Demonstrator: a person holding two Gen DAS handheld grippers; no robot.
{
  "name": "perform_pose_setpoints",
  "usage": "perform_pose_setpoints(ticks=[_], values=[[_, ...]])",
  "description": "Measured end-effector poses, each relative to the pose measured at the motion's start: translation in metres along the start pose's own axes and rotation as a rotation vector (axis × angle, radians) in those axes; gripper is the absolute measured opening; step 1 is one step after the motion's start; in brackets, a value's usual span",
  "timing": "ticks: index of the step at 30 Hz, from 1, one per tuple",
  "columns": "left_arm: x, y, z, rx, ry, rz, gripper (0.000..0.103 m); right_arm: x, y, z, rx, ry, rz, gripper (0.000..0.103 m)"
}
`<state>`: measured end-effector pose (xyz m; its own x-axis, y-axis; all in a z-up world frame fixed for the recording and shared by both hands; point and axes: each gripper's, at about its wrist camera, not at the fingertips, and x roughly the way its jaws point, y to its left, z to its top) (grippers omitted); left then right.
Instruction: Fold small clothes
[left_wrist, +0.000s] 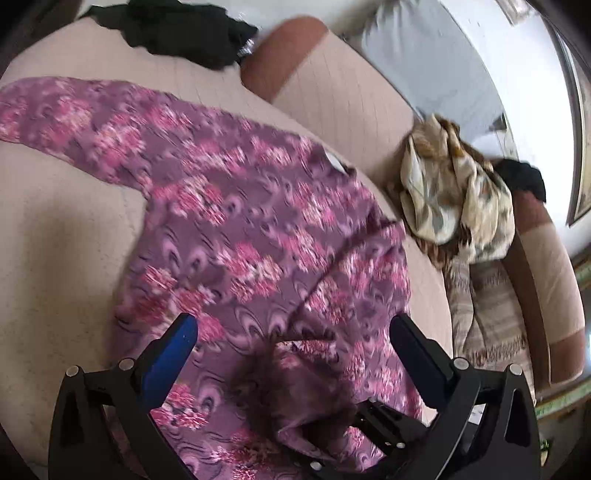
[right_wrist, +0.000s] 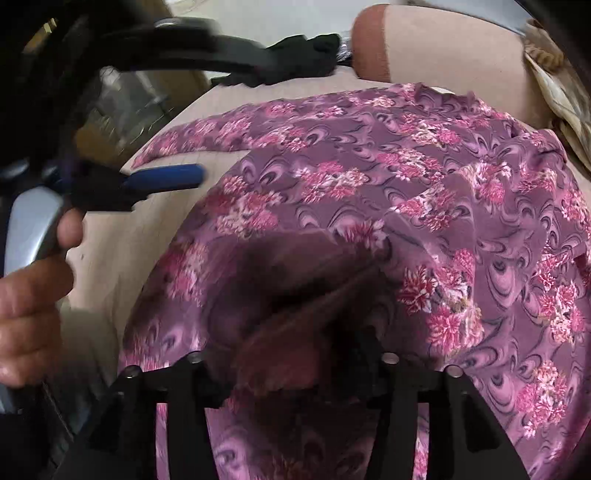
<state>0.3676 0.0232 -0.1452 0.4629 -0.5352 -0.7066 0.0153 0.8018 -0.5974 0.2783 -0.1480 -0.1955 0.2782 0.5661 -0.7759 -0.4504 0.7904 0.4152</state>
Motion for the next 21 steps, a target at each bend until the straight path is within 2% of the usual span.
perform_pose_setpoints(ticks=[2, 4, 5, 7, 8, 10, 12, 14, 15, 17, 18, 19, 20, 21], values=[[0.006, -0.003, -0.004, 0.016, 0.019, 0.006, 0.103, -0.018, -0.004, -0.003, 0.004, -0.014, 0.027, 0.068], [0.012, -0.005, -0.009, 0.032, 0.038, 0.030, 0.102, -0.040, -0.017, -0.010, 0.062, -0.075, 0.066, 0.076], [0.016, -0.005, -0.011, 0.036, 0.051, 0.046, 0.100, -0.049, -0.030, -0.016, 0.111, -0.103, 0.084, 0.076], [0.023, -0.005, -0.016, 0.024, 0.083, 0.056, 0.086, -0.061, -0.066, -0.028, 0.242, -0.149, 0.094, 0.076], [0.028, -0.005, -0.020, 0.018, 0.110, 0.048, 0.083, -0.062, -0.087, -0.033, 0.321, -0.166, 0.091, 0.076], [0.035, -0.007, -0.026, 0.023, 0.163, 0.033, 0.072, -0.062, -0.123, -0.037, 0.471, -0.193, 0.099, 0.069], [0.042, -0.012, -0.032, 0.052, 0.206, 0.046, 0.069, -0.067, -0.152, -0.034, 0.585, -0.238, 0.105, 0.069], [0.049, -0.018, -0.041, 0.103, 0.231, 0.098, 0.037, -0.064, -0.169, -0.023, 0.640, -0.239, 0.074, 0.069], [0.050, -0.019, -0.043, 0.111, 0.235, 0.117, 0.010, -0.058, -0.179, -0.016, 0.669, -0.233, 0.062, 0.067], [0.038, -0.020, -0.043, 0.091, 0.198, 0.119, 0.010, -0.043, -0.195, -0.005, 0.701, -0.207, 0.067, 0.055], [0.025, -0.020, -0.042, 0.074, 0.165, 0.091, 0.010, -0.033, -0.204, 0.001, 0.714, -0.184, 0.049, 0.040], [0.003, -0.021, -0.041, 0.059, 0.108, 0.027, 0.010, -0.030, -0.207, 0.002, 0.726, -0.174, 0.028, 0.033], [-0.009, -0.020, -0.041, 0.056, 0.077, 0.007, 0.010, -0.023, -0.215, 0.005, 0.731, -0.174, 0.016, 0.033], [-0.020, -0.017, -0.043, 0.054, 0.052, 0.020, 0.010, -0.017, -0.220, 0.007, 0.722, -0.181, 0.002, 0.032]])
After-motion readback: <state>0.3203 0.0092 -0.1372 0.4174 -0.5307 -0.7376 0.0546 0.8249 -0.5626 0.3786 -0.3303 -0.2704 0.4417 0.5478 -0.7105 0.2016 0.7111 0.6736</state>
